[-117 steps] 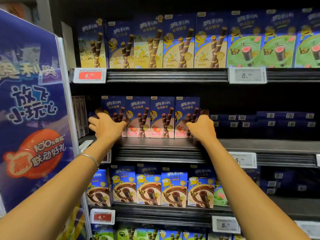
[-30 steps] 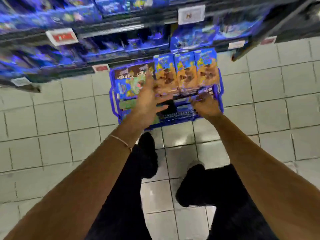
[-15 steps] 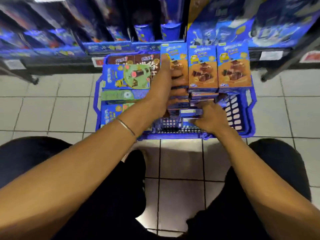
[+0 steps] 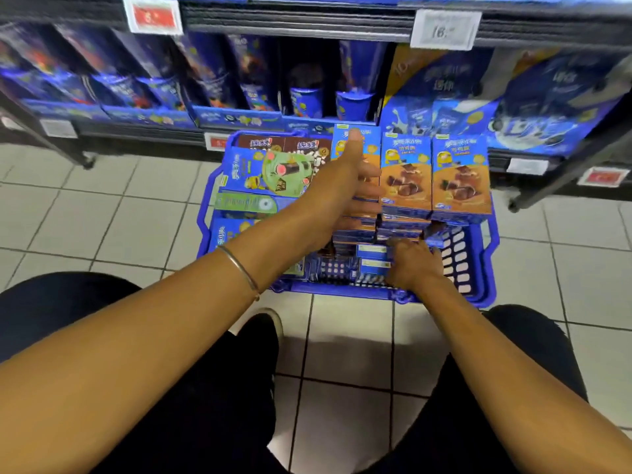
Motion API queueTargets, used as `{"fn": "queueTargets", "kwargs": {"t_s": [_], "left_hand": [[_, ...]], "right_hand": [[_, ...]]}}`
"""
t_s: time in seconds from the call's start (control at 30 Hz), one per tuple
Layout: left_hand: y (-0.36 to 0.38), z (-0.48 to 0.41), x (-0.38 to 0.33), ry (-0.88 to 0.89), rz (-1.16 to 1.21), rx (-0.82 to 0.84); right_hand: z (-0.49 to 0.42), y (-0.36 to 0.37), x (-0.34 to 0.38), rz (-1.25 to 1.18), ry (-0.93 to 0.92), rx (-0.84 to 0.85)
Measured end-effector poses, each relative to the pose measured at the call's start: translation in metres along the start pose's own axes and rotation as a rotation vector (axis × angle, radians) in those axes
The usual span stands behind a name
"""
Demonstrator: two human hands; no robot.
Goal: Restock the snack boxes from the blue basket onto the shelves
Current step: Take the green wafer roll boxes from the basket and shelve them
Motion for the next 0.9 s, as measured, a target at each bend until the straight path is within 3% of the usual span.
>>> {"fn": "queueTargets", "kwargs": {"t_s": [0.3,0.47,0.67,0.9], "left_hand": [[-0.031,0.002,0.013,-0.059,0.057,-0.100],[-0.044,0.001,0.001,0.033,0.061,-0.151],[-0.051,0.003,-0.015,0.168,0.122,-0.242],[-0.028,0.010,-0.021,0.236,0.224,-0.109]], "right_hand": [[0.007,-0.007,-0.004,-0.180,-0.063,-0.027],[0.031,-0.039,0.000,-0.623,-0.239,0.042],[0.072,-0.108,0.005,-1.140,-0.377,-0.012],[0.083,-0.146,0.016,-1.358,-0.364,-0.063]]}}
Point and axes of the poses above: each hand's wrist, its own z-axis away from the middle knuckle, its own y-axis out of the palm, x = y × z, the point moved 7 cm from there along -z, towards the middle knuckle, and after that the axes turned 8 degrees about y, right-handed, at the moved point
